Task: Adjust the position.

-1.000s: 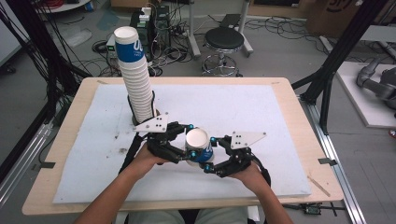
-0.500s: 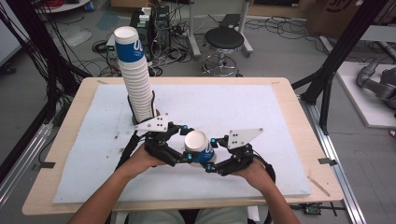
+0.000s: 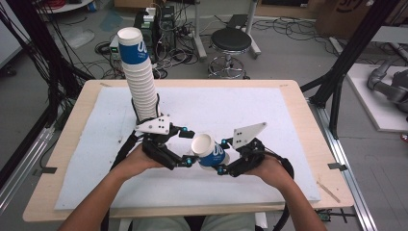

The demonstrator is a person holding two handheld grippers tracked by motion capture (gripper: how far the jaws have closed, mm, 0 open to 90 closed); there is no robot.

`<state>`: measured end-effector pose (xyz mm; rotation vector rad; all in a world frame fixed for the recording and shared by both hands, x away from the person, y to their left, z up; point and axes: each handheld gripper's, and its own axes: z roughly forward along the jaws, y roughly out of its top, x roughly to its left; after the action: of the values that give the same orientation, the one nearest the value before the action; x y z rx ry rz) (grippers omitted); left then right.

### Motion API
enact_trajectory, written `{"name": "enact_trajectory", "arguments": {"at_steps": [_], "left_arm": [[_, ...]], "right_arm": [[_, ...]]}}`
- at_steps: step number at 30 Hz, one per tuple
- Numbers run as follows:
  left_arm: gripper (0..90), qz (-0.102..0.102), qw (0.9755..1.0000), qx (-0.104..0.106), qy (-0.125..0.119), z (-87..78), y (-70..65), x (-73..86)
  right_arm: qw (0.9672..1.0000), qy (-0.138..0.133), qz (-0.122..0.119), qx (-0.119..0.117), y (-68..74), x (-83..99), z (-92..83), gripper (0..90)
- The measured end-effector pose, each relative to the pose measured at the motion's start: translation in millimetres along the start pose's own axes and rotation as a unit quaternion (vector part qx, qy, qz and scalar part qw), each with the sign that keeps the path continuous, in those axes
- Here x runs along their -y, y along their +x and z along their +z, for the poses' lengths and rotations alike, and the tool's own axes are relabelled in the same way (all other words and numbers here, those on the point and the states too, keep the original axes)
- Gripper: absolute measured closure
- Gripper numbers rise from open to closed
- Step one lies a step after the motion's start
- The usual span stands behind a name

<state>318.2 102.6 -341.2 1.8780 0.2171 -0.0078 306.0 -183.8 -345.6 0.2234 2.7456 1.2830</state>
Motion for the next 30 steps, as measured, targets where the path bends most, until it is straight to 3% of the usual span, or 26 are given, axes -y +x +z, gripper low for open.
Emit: {"name": "enact_trajectory", "arguments": {"at_steps": [7, 16, 22, 30], "left_arm": [[16.6, 0.005, 0.9992, 0.008, 0.038, 9.0, -0.9, -1.2], [16.8, 0.007, 0.9969, 0.014, 0.076, 20.6, -0.4, -2.7], [21.9, -0.004, 0.9961, 0.021, 0.086, 23.0, 2.8, -1.1], [28.9, -0.009, 0.9946, 0.035, 0.098, 22.8, 4.9, 0.3]], "right_arm": [[0.9977, 0.065, -0.018, -0.004, -2.6, -10.3, 9.5, 34.2], [0.99, 0.133, -0.043, -0.015, -1.4, -25.7, 17.5, 33.8], [0.986, 0.157, -0.055, -0.019, 0.2, -30.8, 20.7, 33.7], [0.9855, 0.157, -0.062, -0.016, 0.0, -31.2, 22.5, 33.5]]}}
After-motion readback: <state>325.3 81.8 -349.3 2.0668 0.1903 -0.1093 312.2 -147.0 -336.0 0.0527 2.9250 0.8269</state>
